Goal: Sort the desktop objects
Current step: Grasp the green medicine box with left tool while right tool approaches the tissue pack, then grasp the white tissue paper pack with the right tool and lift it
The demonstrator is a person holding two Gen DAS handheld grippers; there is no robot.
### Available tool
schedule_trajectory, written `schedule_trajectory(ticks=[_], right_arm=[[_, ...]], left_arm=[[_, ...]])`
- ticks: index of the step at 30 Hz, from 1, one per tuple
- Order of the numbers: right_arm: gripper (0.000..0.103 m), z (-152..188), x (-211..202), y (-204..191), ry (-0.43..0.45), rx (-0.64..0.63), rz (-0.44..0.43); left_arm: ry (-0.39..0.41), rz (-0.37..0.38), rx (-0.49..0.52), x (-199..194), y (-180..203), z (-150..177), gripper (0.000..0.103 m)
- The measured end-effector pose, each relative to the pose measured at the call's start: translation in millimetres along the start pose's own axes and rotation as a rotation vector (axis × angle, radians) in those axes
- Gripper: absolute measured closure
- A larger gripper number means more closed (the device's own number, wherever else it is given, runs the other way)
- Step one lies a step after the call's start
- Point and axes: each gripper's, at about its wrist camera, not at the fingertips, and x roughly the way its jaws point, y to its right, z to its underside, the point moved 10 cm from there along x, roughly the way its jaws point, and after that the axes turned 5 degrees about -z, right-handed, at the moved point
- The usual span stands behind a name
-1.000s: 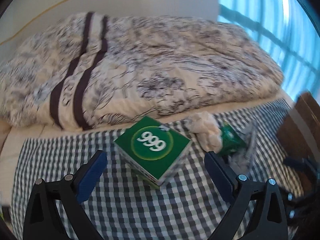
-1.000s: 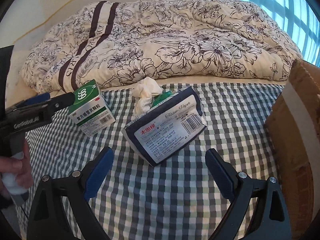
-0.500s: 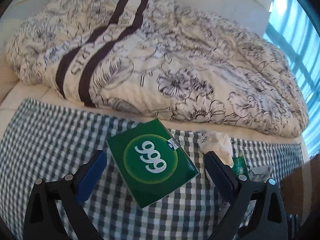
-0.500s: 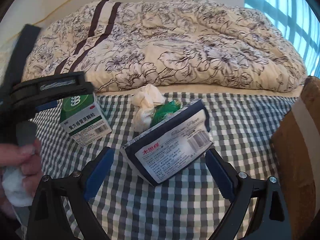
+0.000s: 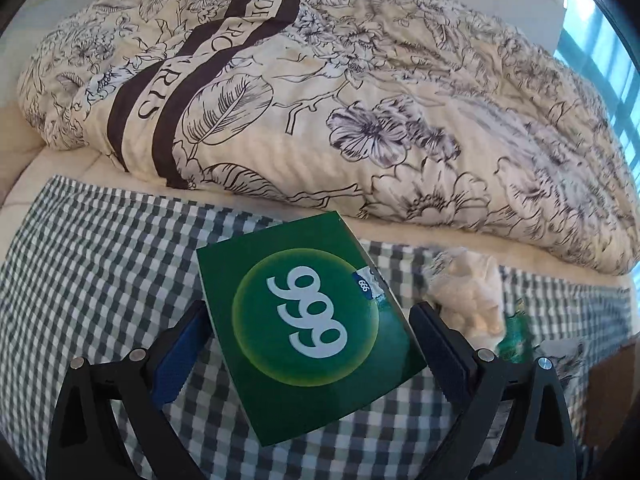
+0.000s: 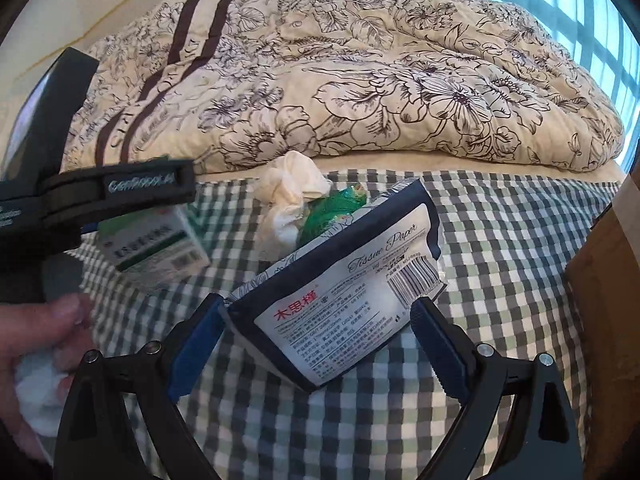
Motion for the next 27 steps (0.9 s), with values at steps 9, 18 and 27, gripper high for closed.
schedule_trajectory(ticks=[9,18,27], right_arm=[[0.04,13,5,15,-0.033,0.091,-0.067],[0.075,14,-16,16,-0.016,0.09,-0.102],[0.086,5,-61,35,0.054,0.16,-0.152]], left_arm=[[0.022,0.037,0.033,-9,-8,10,0.01],[0.066,0.076,0.08,-44,-3,22,0.01],[0.152,0.095,0.12,-99,3,27,0.011]])
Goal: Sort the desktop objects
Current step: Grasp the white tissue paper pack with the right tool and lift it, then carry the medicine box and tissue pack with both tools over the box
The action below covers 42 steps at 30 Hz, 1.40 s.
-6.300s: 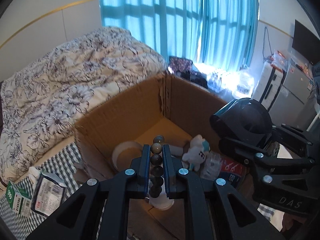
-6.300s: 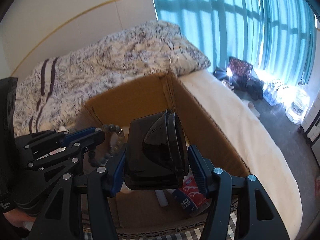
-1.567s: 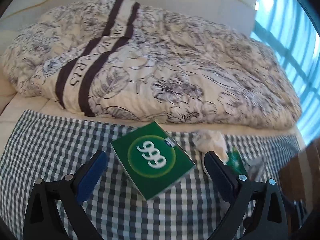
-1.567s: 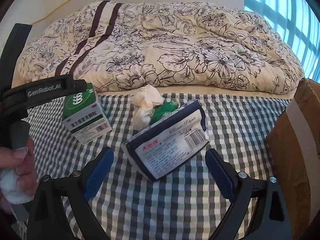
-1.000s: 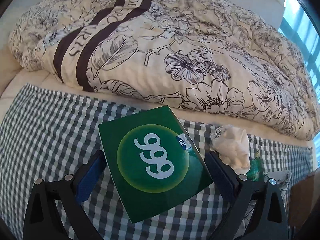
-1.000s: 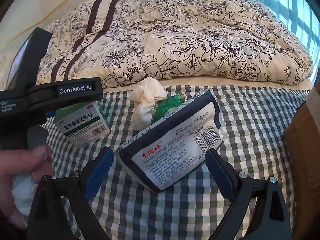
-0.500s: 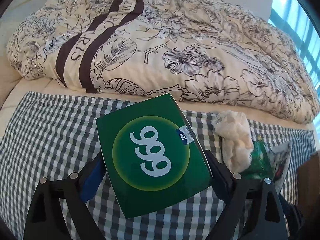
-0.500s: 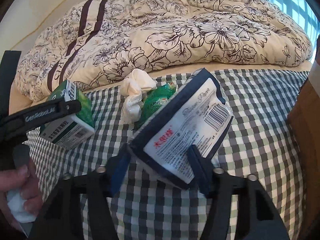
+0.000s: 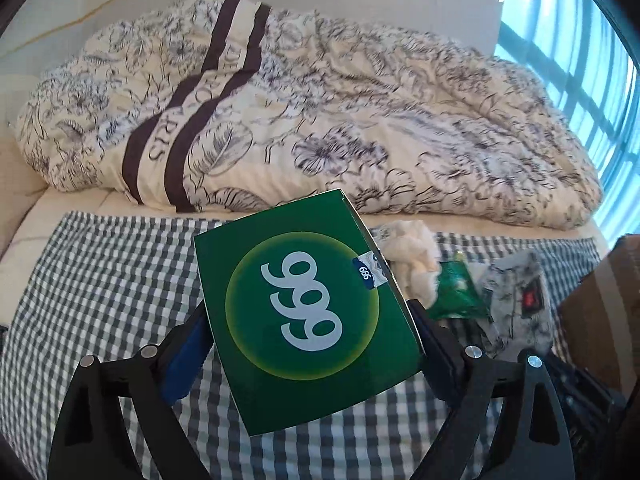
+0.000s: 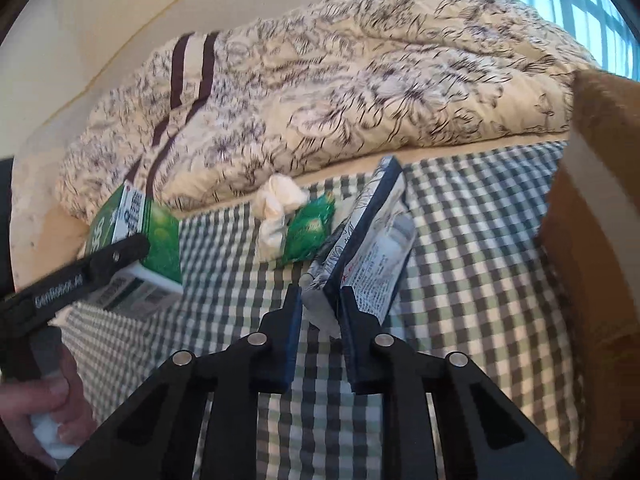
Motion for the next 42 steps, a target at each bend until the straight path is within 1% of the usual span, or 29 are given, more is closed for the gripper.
schedule_trajectory(ticks=[7,8,12,20,26,35,42], right_arm=[[0.086,-14,-42,0,0.061,0.004,-0.01],[0.09,-15,-48,-1,0.068,0.002,-0.014],[0.091,-20,-70,-8,0.098,-0.013,-0.018],[0.093,-20,-92,-5,0.123,-0.001,-0.044],[0.093,-31,-116,-6,0.183,-0.009,-0.068],[0.093,-52,-166,-4,0.288,-0.031,-0.057],[0.093,-62,-197,-5,0.348,-0.04,-0.055]], left_arm=[[0.055,0.023,0.013,-42,12,-9,0.011],[0.066,0.025,0.017,-48,14,-11,0.011],[0.099,0.034,0.026,-70,21,-14,0.011],[0.149,0.052,0.039,-106,34,-18,0.011],[0.189,0.063,0.05,-126,40,-23,0.011],[0.266,0.086,0.073,-163,56,-34,0.011],[0.318,0.099,0.073,-192,62,-42,0.011]])
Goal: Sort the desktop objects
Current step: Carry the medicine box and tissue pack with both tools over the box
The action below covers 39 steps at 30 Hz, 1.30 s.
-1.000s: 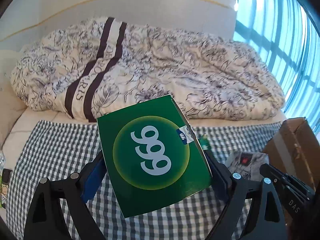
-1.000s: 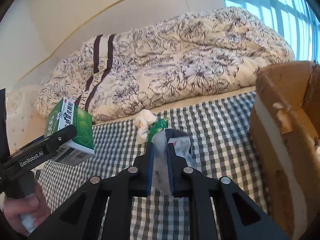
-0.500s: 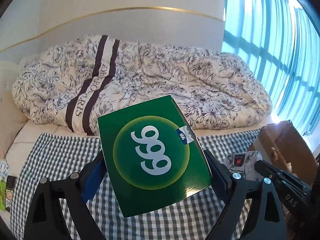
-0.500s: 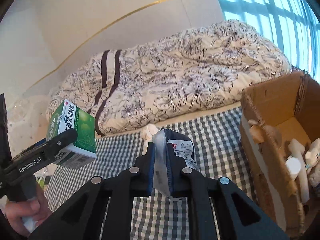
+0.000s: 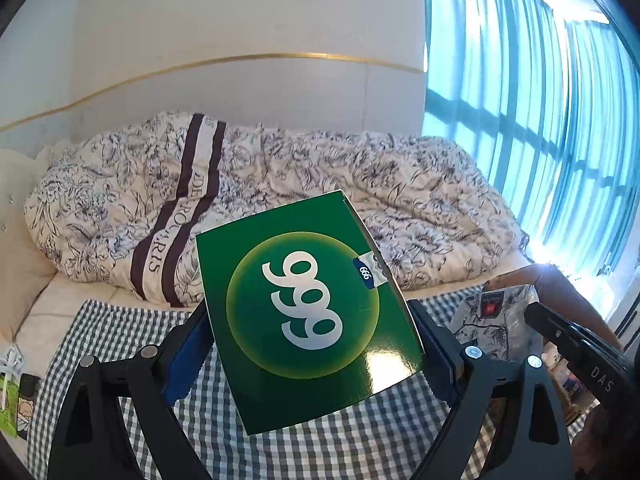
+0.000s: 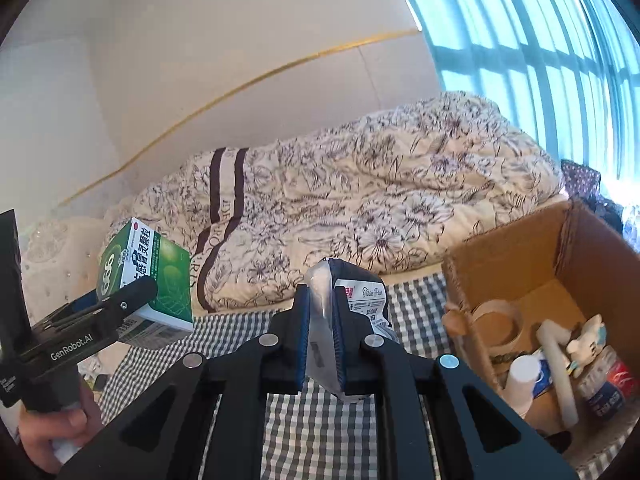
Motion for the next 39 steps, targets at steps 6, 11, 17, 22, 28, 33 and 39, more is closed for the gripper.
schedule_trajectory(ticks=[6,11,17,22,28,33,39], right_arm=[[0.093,-15,-27,-10,0.049,-0.034,-0.004],[0.093,-25,-53,-22,0.095,-0.068,-0.007],[0.093,-35,-76,-25,0.132,-0.079,-0.009],[0.093,-36,-88,-21,0.135,-0.08,-0.015],[0.093,-39,-96,-18,0.141,-0.084,-0.024],[0.093,-42,-103,-14,0.154,-0.08,-0.02],[0.093,-49,-112,-4,0.169,-0.06,-0.017]], left_arm=[[0.043,0.011,0.01,-23,8,-10,0.011],[0.083,0.014,0.017,-46,14,-20,0.016],[0.092,0.028,0.022,-61,24,-24,0.044],[0.044,0.025,0.01,-54,26,-10,0.054],[-0.054,0.024,0.071,-40,17,36,0.01],[-0.221,0.02,0.181,-32,13,115,0.002],[-0.29,-0.099,0.29,-27,8,172,0.002]])
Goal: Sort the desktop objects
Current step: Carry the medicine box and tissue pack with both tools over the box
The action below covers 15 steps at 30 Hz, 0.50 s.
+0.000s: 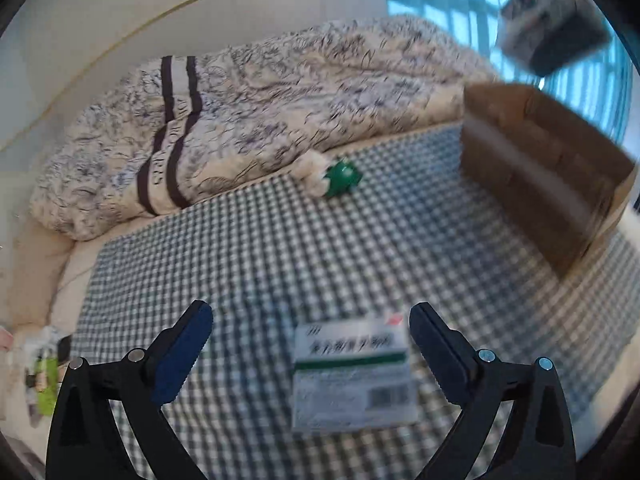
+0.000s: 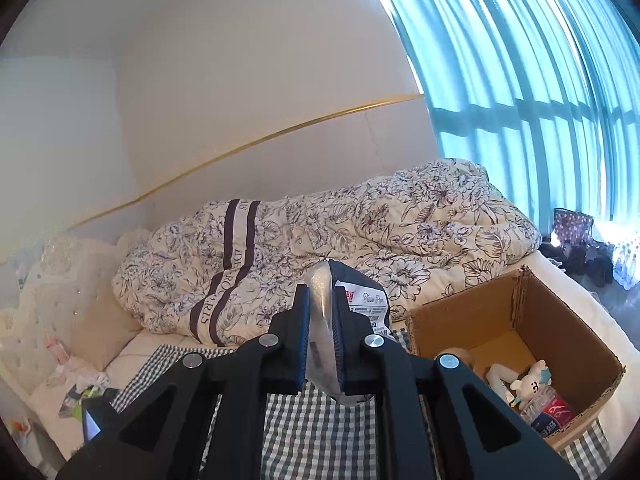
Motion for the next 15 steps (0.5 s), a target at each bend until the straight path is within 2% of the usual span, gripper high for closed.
schedule_trajectory(ticks=[4,8,13,15], right_arm=[[0.093,-2,-5,10,0.007,0.018,0.008],[0.093,-4,-9,22,0.013,0.038,0.018],[0.093,-2,-10,40,0.004,0.061,0.04],[0.093,-1,-11,48,-0.001,0.065,0.054]], left_arm=[[-0.042,0.041,-0.002,8,9,7,0.002],[-0.085,0.04,0.033,26,22,19,0.001],[-0.102,0.092,0.006,36,34,28,0.0],[-0.147,0.087,0.024,45,39,35,0.0]])
